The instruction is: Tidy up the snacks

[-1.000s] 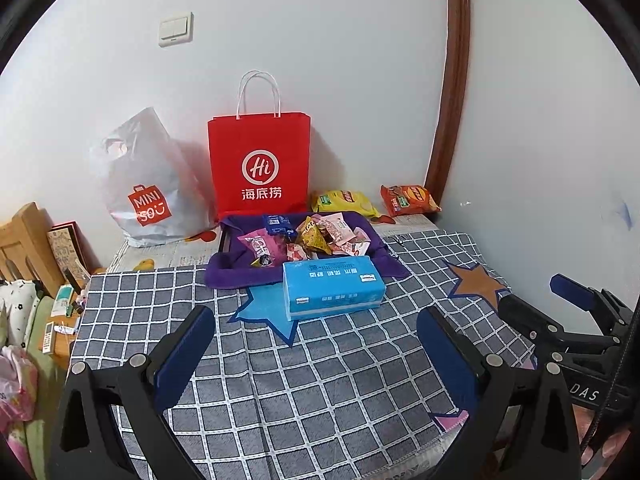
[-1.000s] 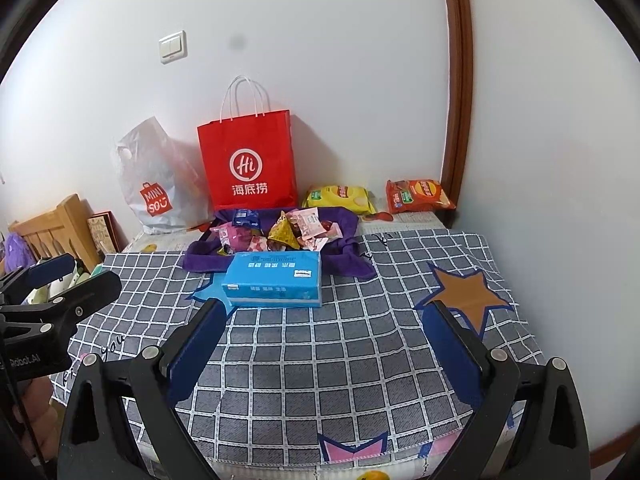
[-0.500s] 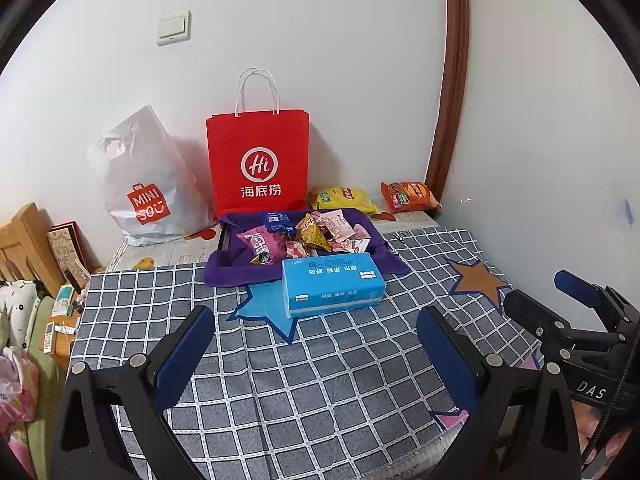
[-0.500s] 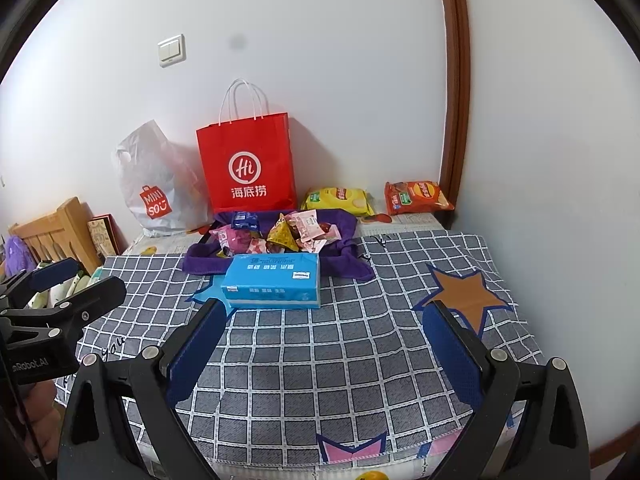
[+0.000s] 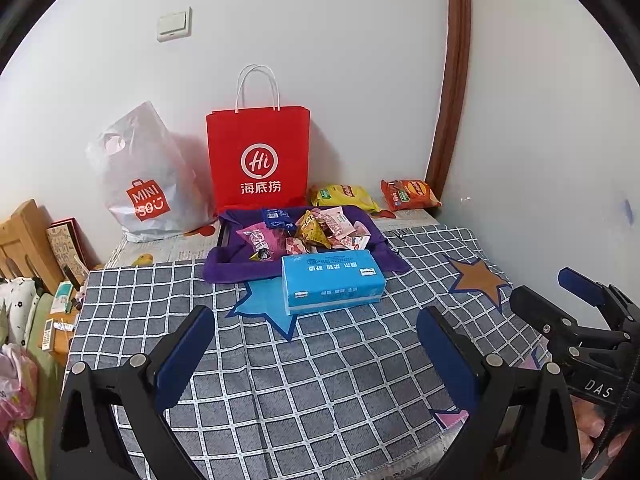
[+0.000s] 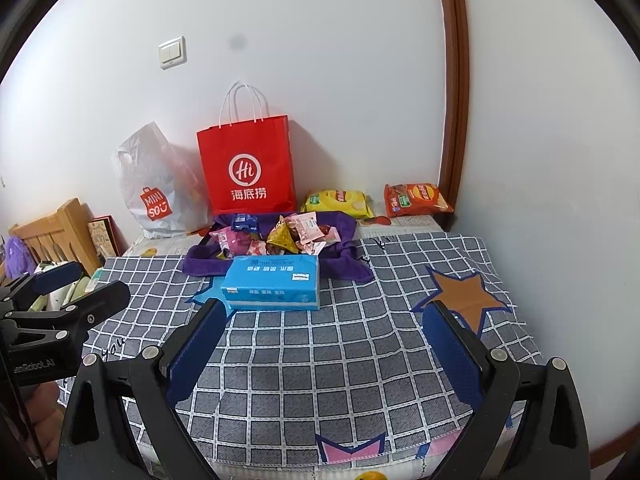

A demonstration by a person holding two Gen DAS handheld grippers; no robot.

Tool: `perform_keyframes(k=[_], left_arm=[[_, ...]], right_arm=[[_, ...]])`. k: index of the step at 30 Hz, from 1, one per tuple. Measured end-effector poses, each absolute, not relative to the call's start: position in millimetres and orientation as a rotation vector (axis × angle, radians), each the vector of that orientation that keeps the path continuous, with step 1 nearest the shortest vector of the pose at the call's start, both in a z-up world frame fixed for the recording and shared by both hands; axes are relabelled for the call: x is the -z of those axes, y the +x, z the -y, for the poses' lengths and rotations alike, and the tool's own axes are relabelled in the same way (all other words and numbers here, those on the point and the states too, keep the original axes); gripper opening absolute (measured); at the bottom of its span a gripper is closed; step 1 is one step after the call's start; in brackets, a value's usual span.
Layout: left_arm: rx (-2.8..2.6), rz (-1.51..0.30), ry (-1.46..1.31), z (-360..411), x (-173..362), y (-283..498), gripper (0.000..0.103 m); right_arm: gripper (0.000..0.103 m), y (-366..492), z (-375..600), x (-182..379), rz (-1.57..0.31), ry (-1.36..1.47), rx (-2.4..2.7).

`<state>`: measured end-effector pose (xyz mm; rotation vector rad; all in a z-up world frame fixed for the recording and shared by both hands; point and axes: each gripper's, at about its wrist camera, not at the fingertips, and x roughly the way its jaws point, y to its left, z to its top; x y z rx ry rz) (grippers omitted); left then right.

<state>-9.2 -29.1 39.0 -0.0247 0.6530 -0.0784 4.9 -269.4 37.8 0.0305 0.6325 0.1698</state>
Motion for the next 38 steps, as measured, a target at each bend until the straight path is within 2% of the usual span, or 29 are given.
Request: perform_keyframes(k=[38], left_arm=[[0.069, -0.632, -0.026, 22.3, -40.3, -8.3, 0.102]], right_arm=[[0.098, 4.4, 261.7, -41.3, -0.606, 0.035, -0.194]])
